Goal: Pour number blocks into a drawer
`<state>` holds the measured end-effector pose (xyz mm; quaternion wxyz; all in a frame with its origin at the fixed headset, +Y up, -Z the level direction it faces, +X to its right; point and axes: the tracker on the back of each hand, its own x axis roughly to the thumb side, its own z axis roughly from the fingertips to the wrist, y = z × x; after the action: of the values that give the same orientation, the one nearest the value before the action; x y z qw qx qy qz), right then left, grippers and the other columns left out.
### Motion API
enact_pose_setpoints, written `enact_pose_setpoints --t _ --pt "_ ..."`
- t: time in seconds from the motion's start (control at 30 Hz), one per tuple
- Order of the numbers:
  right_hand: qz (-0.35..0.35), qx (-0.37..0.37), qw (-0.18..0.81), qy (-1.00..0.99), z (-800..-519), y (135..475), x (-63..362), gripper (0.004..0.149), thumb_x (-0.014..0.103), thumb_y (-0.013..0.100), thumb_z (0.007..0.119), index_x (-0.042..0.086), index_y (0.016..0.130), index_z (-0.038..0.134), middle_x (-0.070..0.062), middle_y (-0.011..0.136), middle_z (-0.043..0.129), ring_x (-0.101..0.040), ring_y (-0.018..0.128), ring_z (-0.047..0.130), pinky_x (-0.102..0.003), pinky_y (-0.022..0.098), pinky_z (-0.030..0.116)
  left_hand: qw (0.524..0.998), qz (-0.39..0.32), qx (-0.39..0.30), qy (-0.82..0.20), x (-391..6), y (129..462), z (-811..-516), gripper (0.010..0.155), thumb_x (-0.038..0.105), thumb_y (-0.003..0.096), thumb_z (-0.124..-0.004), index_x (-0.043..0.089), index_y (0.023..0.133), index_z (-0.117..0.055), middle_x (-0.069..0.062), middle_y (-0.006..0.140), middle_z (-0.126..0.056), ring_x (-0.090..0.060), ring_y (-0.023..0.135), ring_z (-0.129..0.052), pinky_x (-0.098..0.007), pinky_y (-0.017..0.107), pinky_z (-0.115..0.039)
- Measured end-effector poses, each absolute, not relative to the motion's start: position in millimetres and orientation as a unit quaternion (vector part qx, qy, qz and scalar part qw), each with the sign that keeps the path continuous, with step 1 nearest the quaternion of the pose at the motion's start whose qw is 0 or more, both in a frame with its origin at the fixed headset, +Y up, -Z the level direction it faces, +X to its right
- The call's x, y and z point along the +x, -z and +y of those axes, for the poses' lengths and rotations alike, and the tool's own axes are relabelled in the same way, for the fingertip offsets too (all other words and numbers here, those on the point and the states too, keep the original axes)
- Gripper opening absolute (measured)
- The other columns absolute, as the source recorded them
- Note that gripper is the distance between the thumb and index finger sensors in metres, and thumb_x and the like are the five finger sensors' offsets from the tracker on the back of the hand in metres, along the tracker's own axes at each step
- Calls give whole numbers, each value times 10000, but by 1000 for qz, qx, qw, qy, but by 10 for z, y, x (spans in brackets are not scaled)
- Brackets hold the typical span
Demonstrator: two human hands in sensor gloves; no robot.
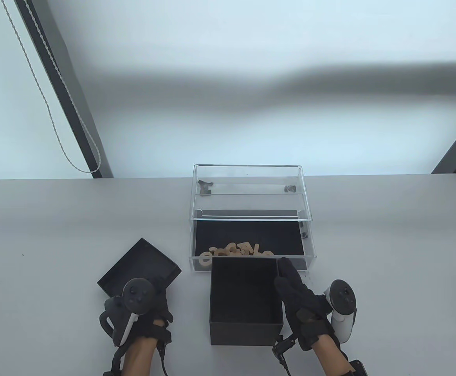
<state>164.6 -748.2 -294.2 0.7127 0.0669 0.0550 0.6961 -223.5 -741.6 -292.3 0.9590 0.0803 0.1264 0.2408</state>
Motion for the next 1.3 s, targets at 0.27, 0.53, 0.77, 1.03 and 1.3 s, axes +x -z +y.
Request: enact_pose_setpoints --t 0.27,0.53,0.77,1.03,1.3 --pt "55 67 711 -698 -7485 2943 1647 747 470 505 686 85 1041 337 -279 1092 318 -622 932 362 -733 633 401 895 139 157 -395 -2379 2779 -7193 457 415 452 -781 282 888 -810 -66 869 -973 -336 755 -958 -603 654 -709" --pt "51 68 717 -692 -7472 2946 1656 747 471 505 685 84 1041 337 -279 1092 317 -622 932 362 -730 635 401 764 121 169 -610 -2460 2665 -7080 469 408 458 -774 263 903 -803 -74 825 -992 -333 709 -973 -604 634 -718" --pt "42 69 723 -686 -7443 2952 1684 745 471 506 683 86 1041 335 -279 1092 309 -621 933 358 -730 635 399 660 88 195 -720 -2467 2627 -7039 482 405 464 -749 248 918 -785 -58 793 -1003 -311 677 -986 -593 629 -731" --pt "18 77 739 -669 -7336 2947 1737 744 470 509 680 87 1043 332 -278 1093 301 -619 935 349 -729 637 391 498 14 197 -844 -2404 2662 -7091 498 414 489 -719 234 954 -724 -25 800 -979 -281 674 -971 -557 633 -746" --pt "-29 116 717 -687 -7136 2894 1728 739 468 507 682 90 1042 340 -274 1094 306 -615 939 351 -731 638 380 441 -41 142 -885 -2206 2670 -7048 511 423 497 -709 219 966 -714 -15 781 -993 -243 641 -1006 -517 615 -808"
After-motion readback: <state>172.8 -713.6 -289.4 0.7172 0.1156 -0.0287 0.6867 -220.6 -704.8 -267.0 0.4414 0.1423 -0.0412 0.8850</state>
